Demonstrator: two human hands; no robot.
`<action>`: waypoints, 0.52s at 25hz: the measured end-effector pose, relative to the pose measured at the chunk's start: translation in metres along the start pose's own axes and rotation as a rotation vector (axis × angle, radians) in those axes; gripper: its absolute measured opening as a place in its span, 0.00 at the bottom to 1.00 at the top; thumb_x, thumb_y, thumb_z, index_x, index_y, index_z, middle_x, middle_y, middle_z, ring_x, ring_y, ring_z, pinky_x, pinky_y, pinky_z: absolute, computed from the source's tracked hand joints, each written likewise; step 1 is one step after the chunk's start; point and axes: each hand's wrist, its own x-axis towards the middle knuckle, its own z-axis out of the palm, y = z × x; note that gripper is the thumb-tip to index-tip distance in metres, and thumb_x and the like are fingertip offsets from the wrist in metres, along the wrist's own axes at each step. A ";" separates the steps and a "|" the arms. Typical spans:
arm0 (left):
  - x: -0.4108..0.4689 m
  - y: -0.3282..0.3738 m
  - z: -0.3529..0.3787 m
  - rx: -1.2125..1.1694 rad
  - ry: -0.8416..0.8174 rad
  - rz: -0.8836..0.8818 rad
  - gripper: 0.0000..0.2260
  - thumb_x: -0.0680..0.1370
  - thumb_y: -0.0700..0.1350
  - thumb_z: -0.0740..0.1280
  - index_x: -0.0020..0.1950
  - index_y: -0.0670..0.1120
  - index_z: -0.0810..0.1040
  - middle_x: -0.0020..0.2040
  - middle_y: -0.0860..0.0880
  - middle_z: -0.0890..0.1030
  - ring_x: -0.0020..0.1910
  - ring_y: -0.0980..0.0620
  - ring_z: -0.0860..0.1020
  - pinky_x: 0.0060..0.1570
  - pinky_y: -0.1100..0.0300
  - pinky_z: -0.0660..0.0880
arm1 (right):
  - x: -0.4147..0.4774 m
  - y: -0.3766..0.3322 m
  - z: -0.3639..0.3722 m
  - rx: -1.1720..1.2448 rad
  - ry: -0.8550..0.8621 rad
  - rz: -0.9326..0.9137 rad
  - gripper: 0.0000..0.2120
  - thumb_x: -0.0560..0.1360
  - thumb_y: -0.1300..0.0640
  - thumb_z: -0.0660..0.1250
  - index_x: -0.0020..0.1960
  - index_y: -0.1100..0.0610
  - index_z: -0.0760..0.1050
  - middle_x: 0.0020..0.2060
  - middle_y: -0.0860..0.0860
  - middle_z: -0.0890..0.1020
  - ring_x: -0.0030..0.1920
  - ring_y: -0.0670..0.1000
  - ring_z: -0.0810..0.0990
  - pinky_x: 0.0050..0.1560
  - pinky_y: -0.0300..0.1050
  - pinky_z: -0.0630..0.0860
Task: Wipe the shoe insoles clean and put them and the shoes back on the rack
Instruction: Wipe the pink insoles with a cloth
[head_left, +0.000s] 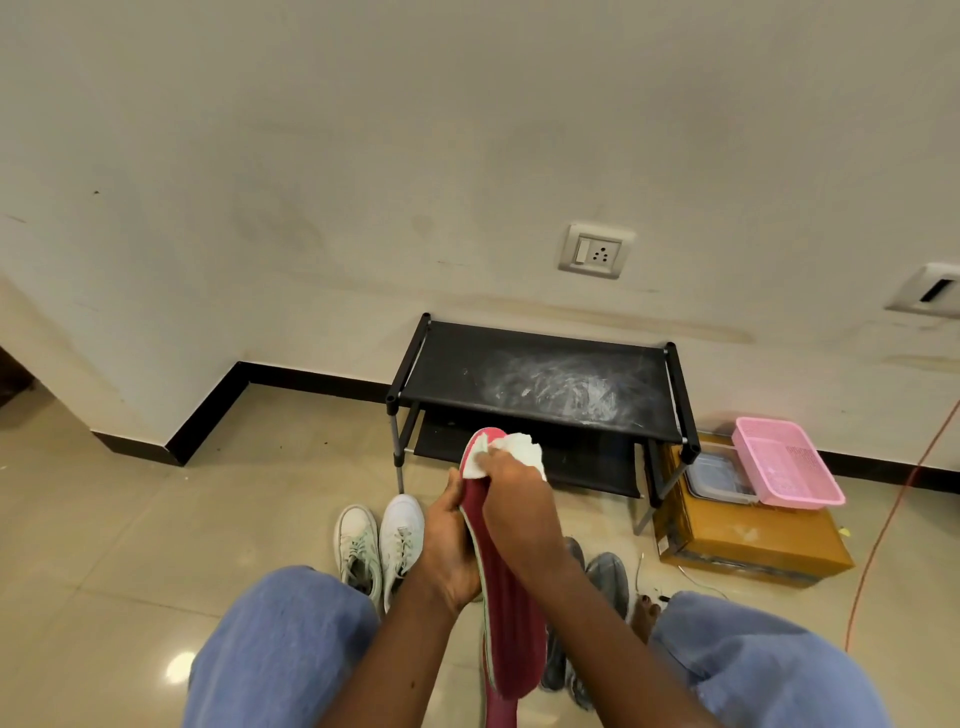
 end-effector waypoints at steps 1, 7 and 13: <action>0.000 0.001 -0.002 -0.032 0.006 0.014 0.27 0.80 0.59 0.51 0.60 0.39 0.76 0.46 0.37 0.83 0.41 0.40 0.84 0.38 0.49 0.81 | -0.006 -0.004 0.002 -0.005 -0.034 -0.012 0.18 0.78 0.65 0.54 0.65 0.57 0.73 0.63 0.53 0.76 0.62 0.51 0.74 0.64 0.42 0.67; 0.002 0.003 -0.011 0.032 0.089 0.067 0.26 0.81 0.57 0.50 0.50 0.37 0.77 0.37 0.39 0.84 0.34 0.44 0.83 0.33 0.54 0.81 | -0.034 -0.004 -0.004 0.020 -0.151 0.008 0.15 0.76 0.66 0.57 0.55 0.58 0.80 0.52 0.54 0.82 0.52 0.52 0.79 0.55 0.39 0.73; 0.000 0.002 -0.006 0.053 0.077 0.044 0.27 0.81 0.59 0.51 0.51 0.38 0.77 0.38 0.38 0.84 0.33 0.42 0.83 0.30 0.52 0.80 | -0.006 0.015 -0.010 0.319 0.385 0.242 0.16 0.73 0.73 0.57 0.51 0.63 0.80 0.48 0.57 0.83 0.45 0.51 0.81 0.44 0.31 0.75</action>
